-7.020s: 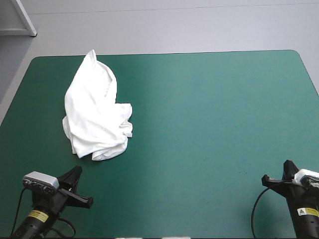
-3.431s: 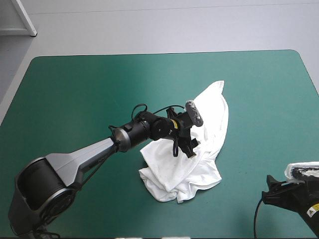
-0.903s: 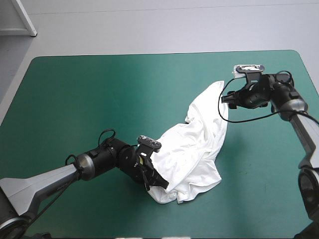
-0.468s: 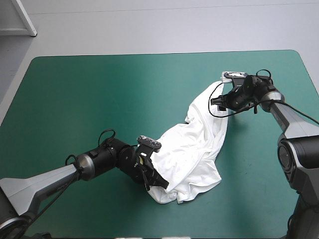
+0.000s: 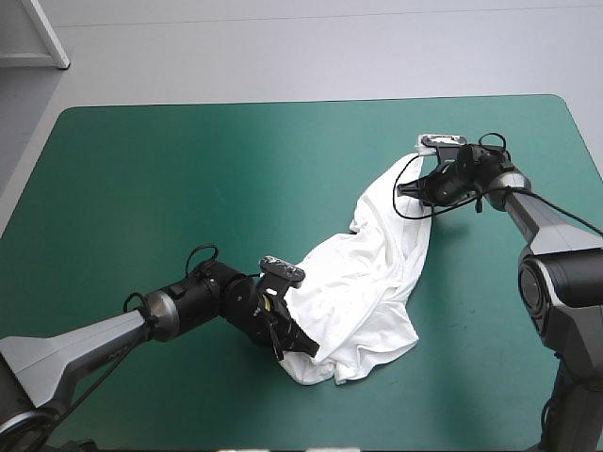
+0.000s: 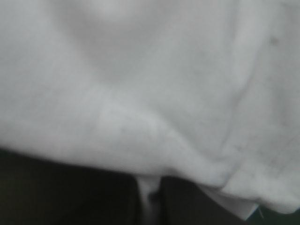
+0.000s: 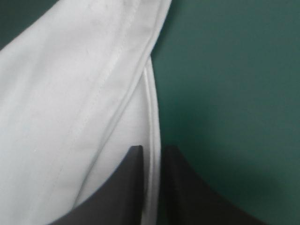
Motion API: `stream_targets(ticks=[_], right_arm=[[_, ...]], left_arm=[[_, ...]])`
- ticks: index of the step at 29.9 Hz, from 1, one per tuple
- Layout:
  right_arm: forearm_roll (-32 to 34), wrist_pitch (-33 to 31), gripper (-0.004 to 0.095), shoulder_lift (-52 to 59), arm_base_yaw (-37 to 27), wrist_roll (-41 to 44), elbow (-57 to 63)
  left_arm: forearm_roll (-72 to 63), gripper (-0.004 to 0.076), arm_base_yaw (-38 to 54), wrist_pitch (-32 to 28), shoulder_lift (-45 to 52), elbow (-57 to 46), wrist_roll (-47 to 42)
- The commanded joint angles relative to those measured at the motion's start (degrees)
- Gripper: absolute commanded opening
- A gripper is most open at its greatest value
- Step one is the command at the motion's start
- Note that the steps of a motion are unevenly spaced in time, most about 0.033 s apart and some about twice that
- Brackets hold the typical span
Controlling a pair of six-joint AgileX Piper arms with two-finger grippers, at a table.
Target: Fold the cloth
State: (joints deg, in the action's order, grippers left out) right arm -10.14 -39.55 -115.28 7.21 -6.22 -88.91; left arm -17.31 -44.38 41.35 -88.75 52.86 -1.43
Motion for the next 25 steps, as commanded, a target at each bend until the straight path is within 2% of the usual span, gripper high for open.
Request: stream_targets(ticks=[1, 6, 11, 14, 19, 25], right_arm=[[-0.7, -0.8, -0.0010, 2.4, -0.1, -1.2, -2.5], [-0.2, -6.1, -0.0018, 7.5, -0.1, -1.2, -8.0], [0.2, -12.3, -0.0017, 15.6, -0.1, -1.2, -15.2], [1.2, -15.7, -0.0018, 20.8, -0.1, 0.4, -18.6], [6.4, -21.0, -0.0018, 28.6, -0.1, 5.6, -22.8], [14.2, -24.2, -0.0018, 37.2, -0.1, 9.9, -25.1]], left_arm=[[-0.9, -0.0010, 0.0, -1.6, 2.1, 1.3, -0.5], [7.4, -0.0010, 0.0, 1.8, 5.2, 6.4, -4.6], [25.4, -0.0010, 0.0, 13.0, 9.8, 15.7, -12.8], [35.5, -0.0010, 0.0, 20.1, 12.4, 22.4, -13.7], [49.0, -0.0010, 0.0, 28.1, 16.8, 34.3, -13.7], [59.2, -0.0010, 0.0, 32.2, 21.7, 44.8, -13.0]])
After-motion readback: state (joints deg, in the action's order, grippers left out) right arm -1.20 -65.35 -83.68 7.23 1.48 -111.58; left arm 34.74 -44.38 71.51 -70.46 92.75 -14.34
